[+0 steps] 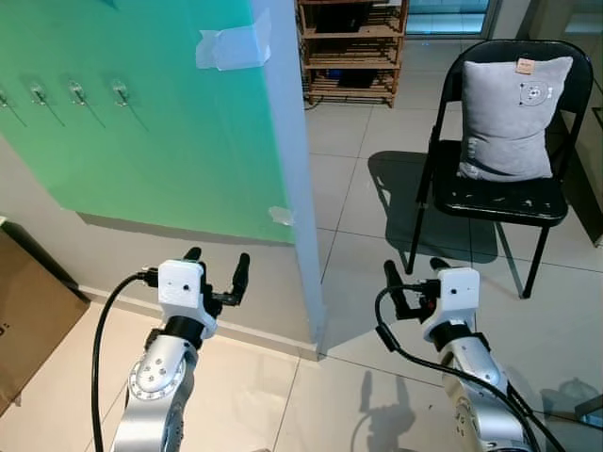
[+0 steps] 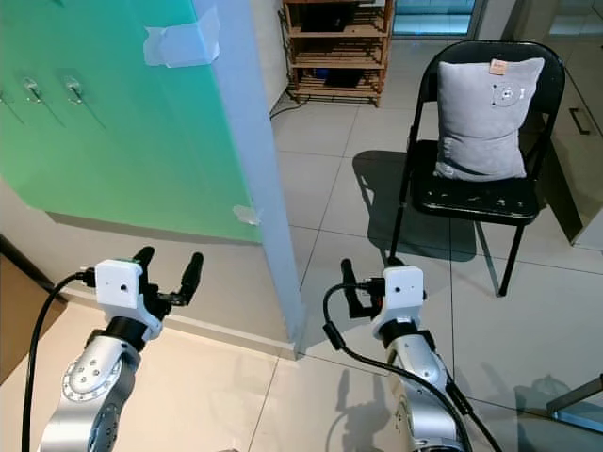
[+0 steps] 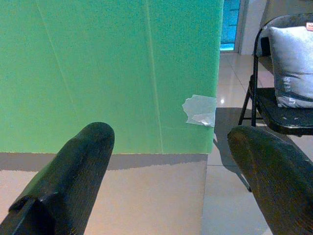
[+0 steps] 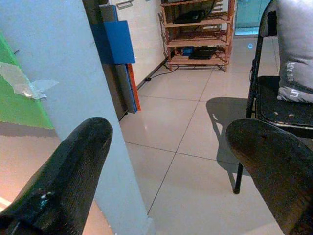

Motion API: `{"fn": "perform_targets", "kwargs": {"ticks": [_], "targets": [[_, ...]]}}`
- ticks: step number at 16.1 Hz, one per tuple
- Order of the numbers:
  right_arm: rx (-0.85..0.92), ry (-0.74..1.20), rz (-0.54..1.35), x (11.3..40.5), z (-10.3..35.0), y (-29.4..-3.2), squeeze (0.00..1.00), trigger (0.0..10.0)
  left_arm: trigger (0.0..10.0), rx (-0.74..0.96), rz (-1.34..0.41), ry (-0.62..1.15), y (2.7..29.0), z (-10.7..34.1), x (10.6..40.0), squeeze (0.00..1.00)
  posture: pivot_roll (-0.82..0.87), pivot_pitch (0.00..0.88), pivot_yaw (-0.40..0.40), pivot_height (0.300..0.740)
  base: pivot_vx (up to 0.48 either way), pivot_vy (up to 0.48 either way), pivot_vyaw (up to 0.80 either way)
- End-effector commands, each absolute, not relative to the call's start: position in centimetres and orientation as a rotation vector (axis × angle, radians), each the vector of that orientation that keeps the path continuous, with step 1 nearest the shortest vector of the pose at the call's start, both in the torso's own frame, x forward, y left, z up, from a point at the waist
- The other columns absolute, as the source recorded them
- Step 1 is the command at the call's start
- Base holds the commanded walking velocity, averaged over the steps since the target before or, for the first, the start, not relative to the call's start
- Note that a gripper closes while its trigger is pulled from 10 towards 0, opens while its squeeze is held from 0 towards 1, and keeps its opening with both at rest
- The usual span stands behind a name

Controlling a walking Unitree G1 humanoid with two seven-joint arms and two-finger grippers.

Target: Hang keys on a hook

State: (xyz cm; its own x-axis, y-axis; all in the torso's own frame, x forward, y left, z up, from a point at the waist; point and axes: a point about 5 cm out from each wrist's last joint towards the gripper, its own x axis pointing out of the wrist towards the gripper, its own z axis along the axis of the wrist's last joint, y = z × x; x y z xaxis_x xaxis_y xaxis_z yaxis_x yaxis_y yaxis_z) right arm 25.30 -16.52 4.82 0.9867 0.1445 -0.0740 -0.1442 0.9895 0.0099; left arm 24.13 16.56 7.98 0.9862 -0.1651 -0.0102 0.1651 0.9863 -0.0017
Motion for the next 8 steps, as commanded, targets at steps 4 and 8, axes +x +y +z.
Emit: {"fn": "perform_targets", "kwargs": {"ticks": [4,8], "targets": [[0.004,0.083,0.154,25.1,4.9,-16.3,0.00,10.0,10.0,0.010,-0.169,0.021,16.8,7.8,24.0,0.00,0.00,0.000,0.000,0.740,0.000,0.000,0.00],[-0.002,0.048,0.197,26.7,5.5,-16.2,0.00,10.0,10.0,0.042,-0.241,0.048,15.1,7.7,26.3,0.00,-0.20,0.000,0.116,0.740,0.000,0.000,0.00]]}}
